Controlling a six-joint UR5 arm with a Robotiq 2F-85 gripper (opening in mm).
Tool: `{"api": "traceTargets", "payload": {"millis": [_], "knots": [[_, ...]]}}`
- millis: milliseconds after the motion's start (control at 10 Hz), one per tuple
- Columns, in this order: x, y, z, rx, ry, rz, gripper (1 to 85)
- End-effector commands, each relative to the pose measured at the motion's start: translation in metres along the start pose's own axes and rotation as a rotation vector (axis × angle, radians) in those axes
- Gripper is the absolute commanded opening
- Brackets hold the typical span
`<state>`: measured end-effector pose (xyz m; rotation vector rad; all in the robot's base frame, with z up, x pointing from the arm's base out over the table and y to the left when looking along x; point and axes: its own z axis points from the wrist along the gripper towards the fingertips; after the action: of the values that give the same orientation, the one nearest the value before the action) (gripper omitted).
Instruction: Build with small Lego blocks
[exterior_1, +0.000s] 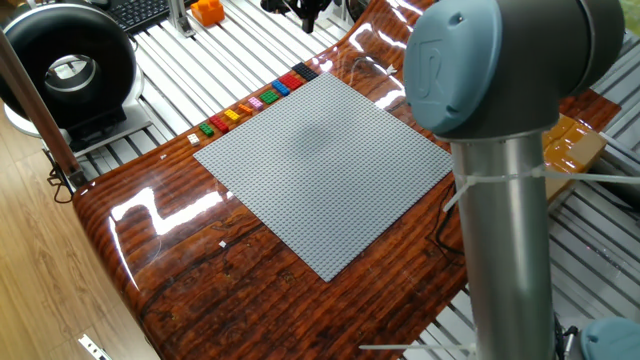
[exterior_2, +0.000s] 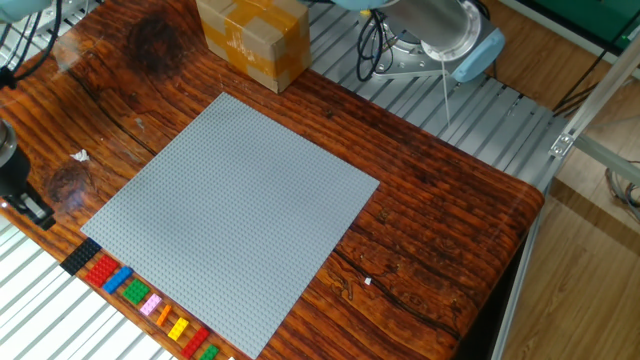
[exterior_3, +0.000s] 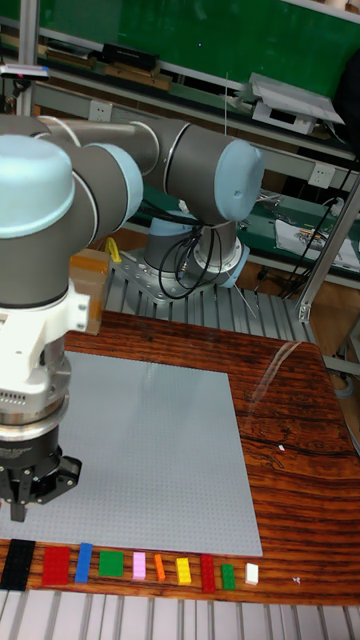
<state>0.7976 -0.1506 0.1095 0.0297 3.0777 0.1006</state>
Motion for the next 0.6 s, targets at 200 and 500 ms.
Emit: {"api": "traceTargets", "payload": {"millis": [200, 500], "knots": [[-0.015, 0.003, 0.019, -0.021, -0.033, 0.000, 8.7], [-0.016, 0.003, 0.022, -0.025, -0.036, 0.023, 6.7]]}}
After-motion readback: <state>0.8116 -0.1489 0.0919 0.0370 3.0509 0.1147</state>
